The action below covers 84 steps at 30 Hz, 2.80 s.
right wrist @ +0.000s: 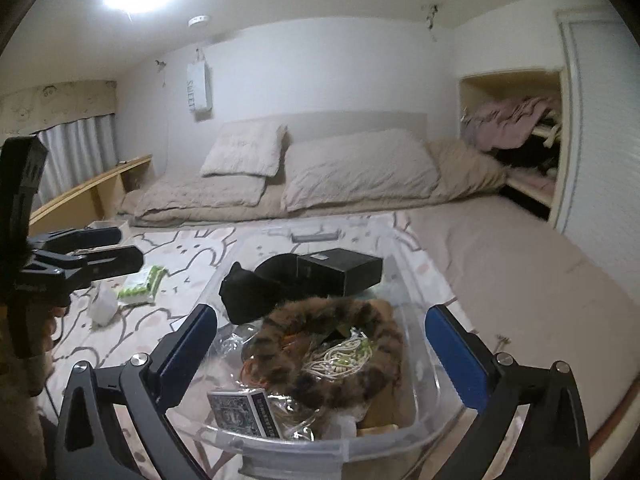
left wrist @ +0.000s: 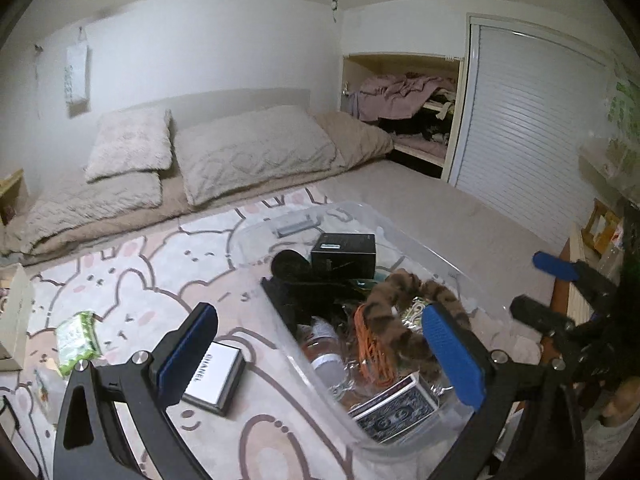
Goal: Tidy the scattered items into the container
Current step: 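Raise both tools up and away from the clear bin, then move both tools toward the white Chanel box and clear flashlight box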
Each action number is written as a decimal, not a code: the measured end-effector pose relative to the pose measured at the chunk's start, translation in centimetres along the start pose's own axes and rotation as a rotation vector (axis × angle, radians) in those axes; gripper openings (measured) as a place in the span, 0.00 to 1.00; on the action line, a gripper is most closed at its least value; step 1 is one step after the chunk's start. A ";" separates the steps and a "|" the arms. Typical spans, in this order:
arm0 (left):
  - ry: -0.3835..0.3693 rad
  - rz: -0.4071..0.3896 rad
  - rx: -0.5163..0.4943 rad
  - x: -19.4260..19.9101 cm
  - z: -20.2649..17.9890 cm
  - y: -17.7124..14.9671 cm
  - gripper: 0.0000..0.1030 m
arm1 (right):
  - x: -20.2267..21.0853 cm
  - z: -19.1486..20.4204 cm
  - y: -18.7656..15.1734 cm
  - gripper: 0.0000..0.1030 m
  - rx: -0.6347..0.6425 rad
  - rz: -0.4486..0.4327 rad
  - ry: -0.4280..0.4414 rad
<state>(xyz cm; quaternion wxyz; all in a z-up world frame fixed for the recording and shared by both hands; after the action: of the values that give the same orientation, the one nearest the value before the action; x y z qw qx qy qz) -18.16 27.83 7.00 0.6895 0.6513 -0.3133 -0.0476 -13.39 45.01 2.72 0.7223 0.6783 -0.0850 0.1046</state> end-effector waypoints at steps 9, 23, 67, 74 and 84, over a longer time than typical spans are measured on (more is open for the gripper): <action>0.028 -0.055 0.006 4.0 0.8 -0.9 1.00 | 3.4 1.2 -0.1 1.00 0.013 -0.061 -0.034; 0.029 -0.098 -0.023 8.5 0.2 -2.7 1.00 | 7.8 3.3 -1.1 1.00 0.018 -0.104 -0.069; 0.206 -0.192 0.089 16.6 10.0 -7.7 1.00 | 8.9 10.0 -2.5 1.00 -0.023 -0.206 0.003; 0.260 -0.190 0.166 16.7 14.4 -9.6 1.00 | 6.7 12.4 -3.2 1.00 -0.020 -0.178 0.044; 0.368 -0.109 0.249 15.1 20.3 -14.3 1.00 | 2.6 18.3 -4.9 1.00 0.062 -0.095 0.162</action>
<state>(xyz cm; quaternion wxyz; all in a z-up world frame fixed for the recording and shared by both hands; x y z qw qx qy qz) -11.25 0.95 -1.62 0.6459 0.7449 -0.1500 0.0739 -9.27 26.60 -0.11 0.7097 0.6928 0.0092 0.1275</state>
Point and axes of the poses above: each gripper's, at about its wrist camera, not at the fingertips, and x roughly against the way its jaws point, z to its left, y to its top, the point moved 3 cm from there along -x, roughly the way its jaws point, and after that the axes turned 11 degrees about -z, right-handed, at the moved point
